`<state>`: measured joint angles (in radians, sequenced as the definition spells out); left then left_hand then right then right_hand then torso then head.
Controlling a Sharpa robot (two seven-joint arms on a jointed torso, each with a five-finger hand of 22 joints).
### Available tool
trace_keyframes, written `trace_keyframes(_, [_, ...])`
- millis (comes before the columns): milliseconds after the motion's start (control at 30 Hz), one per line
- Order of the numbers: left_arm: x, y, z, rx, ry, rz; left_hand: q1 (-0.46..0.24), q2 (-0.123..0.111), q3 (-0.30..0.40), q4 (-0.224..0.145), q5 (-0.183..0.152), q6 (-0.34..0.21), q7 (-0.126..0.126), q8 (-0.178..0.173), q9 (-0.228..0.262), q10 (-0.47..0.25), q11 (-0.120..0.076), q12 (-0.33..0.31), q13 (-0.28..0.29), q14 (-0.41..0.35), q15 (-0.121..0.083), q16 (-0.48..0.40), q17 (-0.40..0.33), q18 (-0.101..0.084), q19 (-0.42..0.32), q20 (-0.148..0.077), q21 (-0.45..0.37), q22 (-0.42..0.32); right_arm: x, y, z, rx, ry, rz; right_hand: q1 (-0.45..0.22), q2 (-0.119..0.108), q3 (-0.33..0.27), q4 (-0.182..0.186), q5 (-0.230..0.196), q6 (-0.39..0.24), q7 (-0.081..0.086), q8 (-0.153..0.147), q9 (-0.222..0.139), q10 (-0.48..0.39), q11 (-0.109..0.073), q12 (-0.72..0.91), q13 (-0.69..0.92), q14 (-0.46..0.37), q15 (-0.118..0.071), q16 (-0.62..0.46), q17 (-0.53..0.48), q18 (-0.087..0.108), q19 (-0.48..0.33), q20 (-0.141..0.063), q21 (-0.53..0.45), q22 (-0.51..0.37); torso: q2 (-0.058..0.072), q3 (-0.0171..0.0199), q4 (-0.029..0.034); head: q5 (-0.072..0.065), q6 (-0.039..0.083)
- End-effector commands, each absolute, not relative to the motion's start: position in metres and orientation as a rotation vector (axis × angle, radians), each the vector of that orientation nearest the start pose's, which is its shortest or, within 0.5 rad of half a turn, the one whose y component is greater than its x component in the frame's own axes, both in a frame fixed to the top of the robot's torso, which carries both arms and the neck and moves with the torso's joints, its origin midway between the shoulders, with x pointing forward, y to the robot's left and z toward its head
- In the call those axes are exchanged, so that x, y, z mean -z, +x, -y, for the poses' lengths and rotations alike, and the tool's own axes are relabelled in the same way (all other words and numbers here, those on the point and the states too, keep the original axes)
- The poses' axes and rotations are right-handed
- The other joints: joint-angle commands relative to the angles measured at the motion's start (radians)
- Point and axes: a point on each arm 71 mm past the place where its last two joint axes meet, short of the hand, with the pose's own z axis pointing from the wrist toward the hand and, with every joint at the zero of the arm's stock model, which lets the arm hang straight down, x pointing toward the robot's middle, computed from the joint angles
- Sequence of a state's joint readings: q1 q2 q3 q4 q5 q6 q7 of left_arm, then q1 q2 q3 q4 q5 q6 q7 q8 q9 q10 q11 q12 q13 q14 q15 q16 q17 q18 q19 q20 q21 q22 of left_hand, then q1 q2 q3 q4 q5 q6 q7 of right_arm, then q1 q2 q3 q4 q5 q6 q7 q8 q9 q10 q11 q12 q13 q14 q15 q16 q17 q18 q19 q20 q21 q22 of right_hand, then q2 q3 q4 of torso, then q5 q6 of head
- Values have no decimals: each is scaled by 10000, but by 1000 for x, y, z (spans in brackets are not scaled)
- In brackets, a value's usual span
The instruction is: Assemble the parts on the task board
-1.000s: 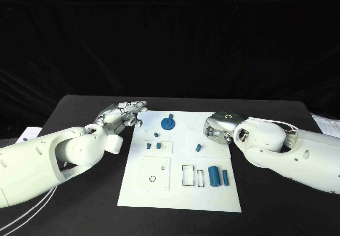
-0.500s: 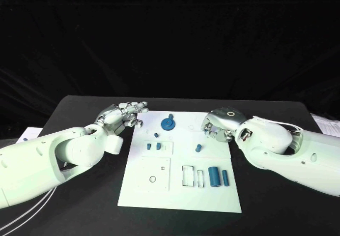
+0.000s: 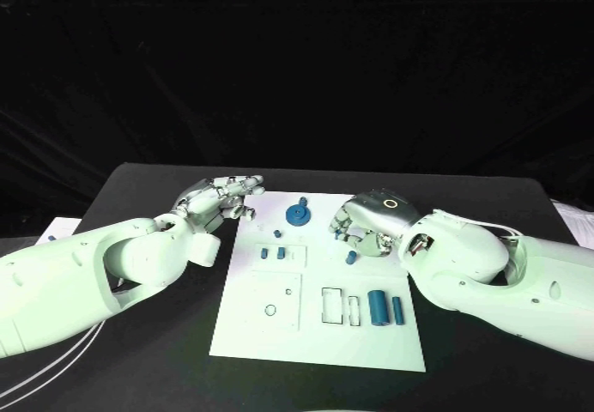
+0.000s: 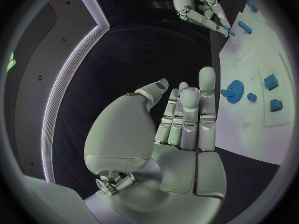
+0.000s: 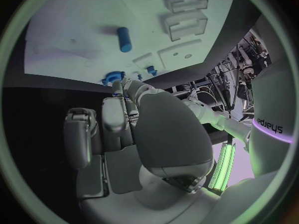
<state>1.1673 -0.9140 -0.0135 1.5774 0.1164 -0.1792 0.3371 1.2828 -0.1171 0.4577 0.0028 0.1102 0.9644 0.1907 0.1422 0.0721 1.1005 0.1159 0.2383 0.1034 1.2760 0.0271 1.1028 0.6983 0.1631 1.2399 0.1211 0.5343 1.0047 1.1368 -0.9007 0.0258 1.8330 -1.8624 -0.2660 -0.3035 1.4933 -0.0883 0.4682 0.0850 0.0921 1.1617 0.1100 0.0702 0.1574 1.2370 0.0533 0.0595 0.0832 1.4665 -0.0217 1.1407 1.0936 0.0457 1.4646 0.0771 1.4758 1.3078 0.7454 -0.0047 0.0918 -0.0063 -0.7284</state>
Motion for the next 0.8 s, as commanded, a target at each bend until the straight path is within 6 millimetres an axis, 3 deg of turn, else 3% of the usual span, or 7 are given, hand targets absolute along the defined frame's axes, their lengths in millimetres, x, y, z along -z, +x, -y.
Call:
trace_keyframes(33, [184,474,-219,16935,-12647,-14811,51,22,-57,-5,28,-84,16,7,-9,-63,-31,54,17,-50,-12,-34,-8,137,-56,27,-29,-9,157,409,130,-6279,-4661,-14901,-87,-62,64,-28,17,8,66,-14,10,36,40,40,0,392,29,38,-14,-98,75,35,48,1371,-12,-28,18,161,-52])
trace_keyframes(167, [184,473,-219,16958,-12639,-14811,51,22,-57,-5,28,-84,16,7,-9,-63,-31,54,17,-50,-12,-34,-8,137,-56,27,-29,-9,164,401,112,-6898,-4758,-15039,-89,-71,103,-63,25,2,82,-20,14,37,52,41,-12,388,35,41,-22,-94,63,41,38,1357,-4,-29,-17,300,-77])
trace_keyframes(367, [184,473,-217,16994,-12625,-14820,46,25,-69,-4,28,-98,22,11,-10,-82,-24,62,17,-60,-7,-36,-22,140,-65,30,-57,-26,183,387,90,-7722,-4838,-15458,-97,-76,151,-105,42,-6,102,-27,17,36,69,41,-27,379,45,26,-52,-87,44,49,22,1335,0,-40,16,466,-151])
trace_keyframes(700, [183,472,-214,17054,-12614,-14876,46,29,-70,-4,29,-99,22,14,-10,-85,-24,65,17,-63,-6,-38,-28,139,-64,31,-57,-26,208,382,74,-8179,-4852,-15906,-114,-84,184,-135,55,-19,123,-34,19,33,87,41,-39,372,55,22,-68,-82,30,58,10,1319,-7,-34,-1,693,-252])
trace_keyframes(800, [183,472,-214,17067,-12614,-14896,46,36,-74,-4,30,-100,22,19,-10,-91,-23,73,18,-70,-4,-43,-42,138,-64,33,-57,-27,213,383,71,-8207,-4860,-16045,-120,-87,190,-142,59,-21,130,-35,20,32,92,41,-43,372,57,28,-64,-83,30,61,11,1319,-2,-14,-9,744,-270])
